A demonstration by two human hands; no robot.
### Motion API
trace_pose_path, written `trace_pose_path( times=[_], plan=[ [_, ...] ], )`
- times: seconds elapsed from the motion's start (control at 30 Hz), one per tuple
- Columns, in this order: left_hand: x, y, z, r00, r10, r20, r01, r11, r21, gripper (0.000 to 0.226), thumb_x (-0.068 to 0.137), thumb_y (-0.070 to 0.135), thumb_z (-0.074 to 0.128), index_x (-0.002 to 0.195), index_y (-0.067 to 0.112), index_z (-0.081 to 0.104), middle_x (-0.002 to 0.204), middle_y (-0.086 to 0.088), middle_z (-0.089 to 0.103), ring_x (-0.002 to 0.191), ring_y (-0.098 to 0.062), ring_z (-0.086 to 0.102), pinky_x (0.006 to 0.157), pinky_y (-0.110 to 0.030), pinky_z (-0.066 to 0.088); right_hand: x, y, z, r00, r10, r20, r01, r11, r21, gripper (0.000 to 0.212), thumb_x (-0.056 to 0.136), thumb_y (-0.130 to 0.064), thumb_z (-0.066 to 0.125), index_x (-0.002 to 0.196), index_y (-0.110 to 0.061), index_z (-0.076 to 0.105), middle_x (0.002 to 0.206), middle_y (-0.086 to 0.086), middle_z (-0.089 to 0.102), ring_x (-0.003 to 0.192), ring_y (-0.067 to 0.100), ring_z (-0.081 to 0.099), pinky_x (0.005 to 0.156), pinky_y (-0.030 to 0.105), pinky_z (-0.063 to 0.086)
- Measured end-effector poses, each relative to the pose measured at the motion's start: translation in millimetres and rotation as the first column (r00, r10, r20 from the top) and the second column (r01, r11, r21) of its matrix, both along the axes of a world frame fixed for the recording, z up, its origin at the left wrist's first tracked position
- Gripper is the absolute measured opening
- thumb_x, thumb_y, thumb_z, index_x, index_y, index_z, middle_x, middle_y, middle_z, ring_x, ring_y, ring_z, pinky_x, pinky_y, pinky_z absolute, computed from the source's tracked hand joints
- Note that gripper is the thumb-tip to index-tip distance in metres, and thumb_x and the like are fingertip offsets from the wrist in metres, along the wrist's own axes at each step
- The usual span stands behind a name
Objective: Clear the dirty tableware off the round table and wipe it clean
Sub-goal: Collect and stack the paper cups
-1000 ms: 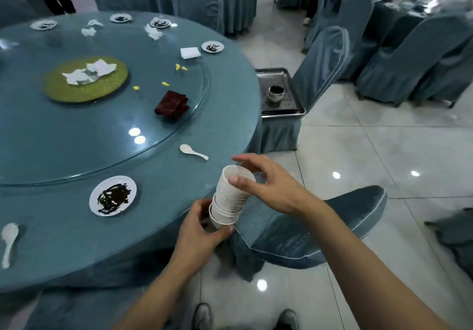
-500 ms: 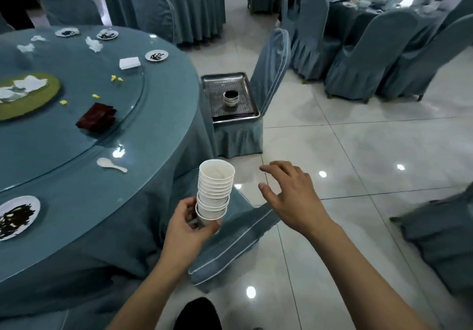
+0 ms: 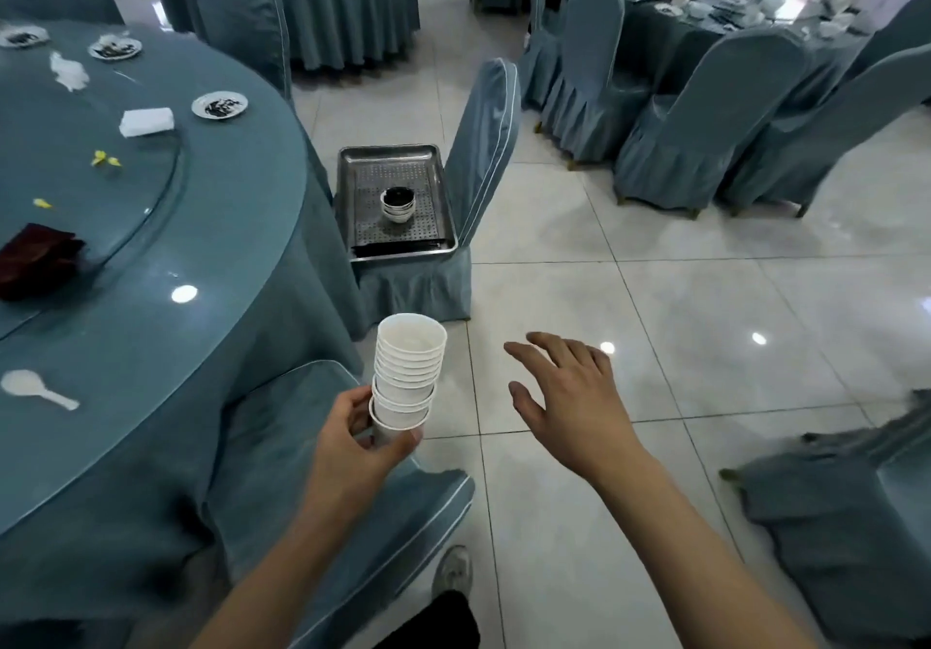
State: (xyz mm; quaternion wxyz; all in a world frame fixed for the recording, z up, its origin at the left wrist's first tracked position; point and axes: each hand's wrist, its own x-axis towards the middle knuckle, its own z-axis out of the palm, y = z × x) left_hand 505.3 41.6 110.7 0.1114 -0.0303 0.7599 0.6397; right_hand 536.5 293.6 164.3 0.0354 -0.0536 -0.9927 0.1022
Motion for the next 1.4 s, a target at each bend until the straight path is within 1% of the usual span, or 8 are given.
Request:
trace_pose_path(
  times=[0.13, 0.3, 0.53, 0.67, 0.8, 1.03, 1.17, 1.4],
  plan=[
    [-46, 41, 1, 1.000, 0.002, -0.012, -0.002, 1.000, -0.003, 0.061, 0.067, 0.005, 0.092, 0.114, 0.028, 0.059, 0.107, 0.016, 0.073, 0.098, -0.004, 0.069, 0.083, -0.027, 0.055, -47, 36, 1, 1.000, 0.025, 0.009, -0.025, 0.999, 0.036, 0.044, 0.093, -0.042, 0.050, 0.137, -0.034, 0.051, 0.137, -0.004, 0.056, 0.120, 0.023, 0.055, 0.102, 0.043, 0.039],
    [-97, 86, 7, 0.998, 0.062, -0.006, -0.062, 0.998, 0.025, 0.053, 0.072, -0.005, 0.086, 0.112, 0.019, 0.060, 0.105, 0.002, 0.071, 0.085, 0.004, 0.067, 0.067, -0.012, 0.053, -105, 70, -4, 0.999, 0.029, 0.033, -0.029, 1.000, -0.011, 0.053, 0.092, -0.048, 0.037, 0.141, -0.034, 0.048, 0.134, -0.003, 0.057, 0.114, 0.024, 0.056, 0.097, 0.042, 0.041],
    [-178, 140, -5, 0.978, 0.207, 0.032, -0.207, 0.978, -0.009, 0.054, 0.072, 0.002, 0.088, 0.116, 0.018, 0.060, 0.108, 0.007, 0.071, 0.089, 0.007, 0.066, 0.070, -0.009, 0.051, -219, 129, -19, 0.988, 0.142, 0.066, -0.139, 0.989, -0.046, 0.052, 0.094, -0.040, 0.055, 0.145, -0.035, 0.042, 0.135, -0.005, 0.054, 0.118, 0.023, 0.053, 0.101, 0.041, 0.038],
    [-222, 176, -12, 0.955, 0.294, 0.044, -0.292, 0.956, -0.038, 0.056, 0.072, 0.010, 0.089, 0.115, 0.028, 0.059, 0.109, 0.013, 0.071, 0.095, 0.005, 0.067, 0.075, -0.018, 0.053, -286, 164, -24, 0.969, 0.233, 0.079, -0.230, 0.972, -0.046, 0.054, 0.096, -0.040, 0.053, 0.147, -0.036, 0.038, 0.138, -0.006, 0.052, 0.122, 0.021, 0.050, 0.104, 0.039, 0.036],
    [-257, 211, -16, 0.927, 0.369, 0.062, -0.365, 0.929, -0.063, 0.057, 0.072, 0.009, 0.089, 0.113, 0.033, 0.057, 0.110, 0.017, 0.068, 0.094, 0.011, 0.064, 0.076, -0.013, 0.050, -349, 191, -28, 0.941, 0.329, 0.075, -0.326, 0.944, -0.056, 0.053, 0.095, -0.040, 0.055, 0.145, -0.035, 0.039, 0.136, -0.006, 0.053, 0.121, 0.021, 0.051, 0.103, 0.039, 0.037],
    [-316, 223, -36, 0.845, 0.522, 0.117, -0.515, 0.853, -0.081, 0.055, 0.070, 0.004, 0.089, 0.113, 0.024, 0.061, 0.103, 0.014, 0.072, 0.094, -0.004, 0.069, 0.081, -0.024, 0.055, -461, 188, -35, 0.880, 0.469, 0.077, -0.461, 0.882, -0.096, 0.053, 0.096, -0.041, 0.057, 0.145, -0.036, 0.039, 0.140, -0.006, 0.051, 0.126, 0.020, 0.048, 0.108, 0.040, 0.035],
    [-373, 212, -50, 0.810, 0.570, 0.136, -0.560, 0.822, -0.104, 0.054, 0.068, 0.005, 0.089, 0.109, 0.026, 0.061, 0.099, 0.016, 0.073, 0.090, -0.004, 0.069, 0.077, -0.017, 0.052, -529, 169, -50, 0.850, 0.515, 0.107, -0.506, 0.856, -0.104, 0.054, 0.096, -0.043, 0.054, 0.146, -0.039, 0.035, 0.141, -0.008, 0.048, 0.129, 0.020, 0.046, 0.110, 0.041, 0.034],
    [-486, 180, -90, 0.784, 0.565, 0.258, -0.543, 0.825, -0.158, 0.063, 0.056, 0.042, 0.087, 0.112, 0.045, 0.058, 0.107, 0.019, 0.071, 0.100, -0.008, 0.070, 0.090, -0.044, 0.058, -646, 118, -68, 0.771, 0.608, 0.190, -0.584, 0.793, -0.172, 0.054, 0.098, -0.041, 0.053, 0.147, -0.044, 0.031, 0.144, -0.013, 0.042, 0.132, 0.015, 0.041, 0.112, 0.039, 0.029]
  ],
)
